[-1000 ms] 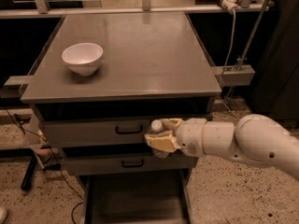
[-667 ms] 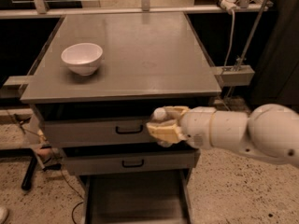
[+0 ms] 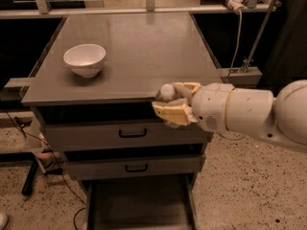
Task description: Pick blue plastic bottle from bottom drawer and place on counter
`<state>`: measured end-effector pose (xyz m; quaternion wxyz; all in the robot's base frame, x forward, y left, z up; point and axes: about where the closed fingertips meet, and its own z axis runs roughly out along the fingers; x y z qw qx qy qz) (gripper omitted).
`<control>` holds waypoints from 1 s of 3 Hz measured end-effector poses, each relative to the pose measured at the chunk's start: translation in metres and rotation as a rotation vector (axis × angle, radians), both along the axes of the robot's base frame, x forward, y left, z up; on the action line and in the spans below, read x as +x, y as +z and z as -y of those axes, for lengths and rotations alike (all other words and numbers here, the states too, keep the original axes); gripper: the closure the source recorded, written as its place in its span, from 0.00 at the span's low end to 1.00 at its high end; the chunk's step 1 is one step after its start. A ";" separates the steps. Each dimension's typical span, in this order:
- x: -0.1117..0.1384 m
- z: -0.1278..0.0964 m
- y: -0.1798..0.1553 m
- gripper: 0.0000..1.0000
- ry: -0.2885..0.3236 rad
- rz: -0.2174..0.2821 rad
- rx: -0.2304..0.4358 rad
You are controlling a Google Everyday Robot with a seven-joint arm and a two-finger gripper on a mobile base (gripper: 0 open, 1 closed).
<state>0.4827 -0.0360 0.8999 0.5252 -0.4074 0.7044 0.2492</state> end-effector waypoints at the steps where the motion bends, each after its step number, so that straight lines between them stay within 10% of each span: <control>1: 0.001 0.000 0.002 1.00 -0.001 0.002 0.001; 3: 0.014 0.002 0.056 1.00 -0.002 0.033 0.013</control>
Offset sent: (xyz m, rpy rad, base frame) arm 0.0135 -0.0028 0.0469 0.0334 -0.0443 0.0071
